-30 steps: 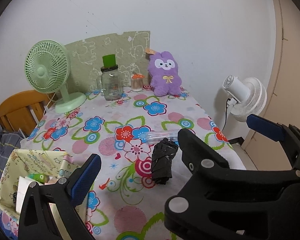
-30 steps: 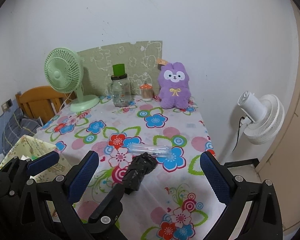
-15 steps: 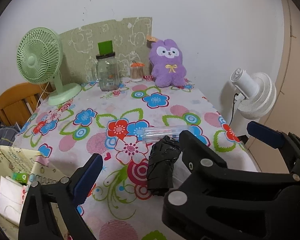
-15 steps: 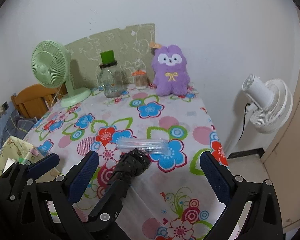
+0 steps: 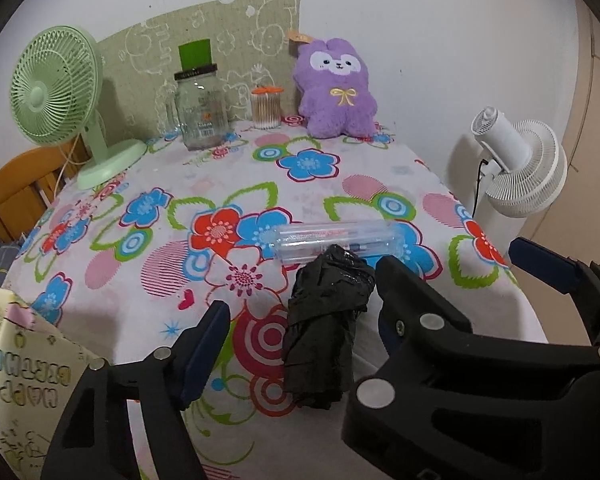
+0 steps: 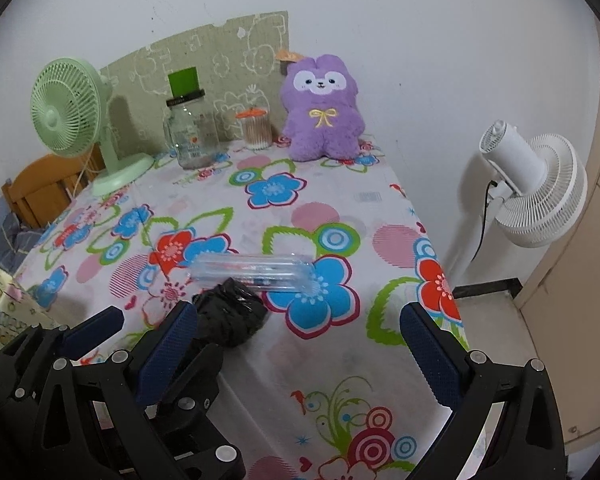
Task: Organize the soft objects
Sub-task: 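Close the left tool on the black folded umbrella, then grasp the clear plastic tube with the right tool while the left tool holds the umbrella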
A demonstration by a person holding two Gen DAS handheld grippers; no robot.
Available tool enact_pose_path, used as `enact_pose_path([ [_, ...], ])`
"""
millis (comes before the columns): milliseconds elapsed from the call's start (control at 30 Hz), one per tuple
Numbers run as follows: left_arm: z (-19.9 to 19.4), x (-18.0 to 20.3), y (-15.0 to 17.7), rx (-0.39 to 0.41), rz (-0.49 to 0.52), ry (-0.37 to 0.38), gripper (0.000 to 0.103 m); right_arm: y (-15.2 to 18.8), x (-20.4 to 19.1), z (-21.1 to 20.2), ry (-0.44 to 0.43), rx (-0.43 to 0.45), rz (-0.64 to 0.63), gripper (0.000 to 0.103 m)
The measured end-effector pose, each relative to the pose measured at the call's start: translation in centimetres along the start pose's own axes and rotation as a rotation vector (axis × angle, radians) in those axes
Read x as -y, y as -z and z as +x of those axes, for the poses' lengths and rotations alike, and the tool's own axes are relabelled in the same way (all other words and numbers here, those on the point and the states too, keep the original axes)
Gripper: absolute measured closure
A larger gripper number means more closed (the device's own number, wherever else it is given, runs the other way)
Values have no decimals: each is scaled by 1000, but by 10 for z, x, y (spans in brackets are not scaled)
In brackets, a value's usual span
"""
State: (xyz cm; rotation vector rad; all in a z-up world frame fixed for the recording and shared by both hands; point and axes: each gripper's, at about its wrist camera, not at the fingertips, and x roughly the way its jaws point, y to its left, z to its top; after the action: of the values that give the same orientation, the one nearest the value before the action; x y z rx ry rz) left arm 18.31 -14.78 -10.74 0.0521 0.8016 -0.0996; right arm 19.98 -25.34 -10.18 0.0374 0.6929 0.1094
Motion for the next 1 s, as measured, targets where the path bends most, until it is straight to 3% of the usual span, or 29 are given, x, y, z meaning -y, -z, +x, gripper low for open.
enact_pose_path([
  [167, 11, 1, 2, -32, -2, 13, 36, 3, 2, 9, 22, -13, -10, 1],
  [333, 22, -3, 4, -76, -19, 6, 54, 4, 3, 16, 22, -37, -8, 1],
  [600, 28, -7, 5, -109, -35, -2, 66, 4, 1, 21, 22, -48, -20, 1],
  [1000, 23, -21, 4, -106, -70, -54, 74, -3, -12, 21, -12, -19, -82, 1],
])
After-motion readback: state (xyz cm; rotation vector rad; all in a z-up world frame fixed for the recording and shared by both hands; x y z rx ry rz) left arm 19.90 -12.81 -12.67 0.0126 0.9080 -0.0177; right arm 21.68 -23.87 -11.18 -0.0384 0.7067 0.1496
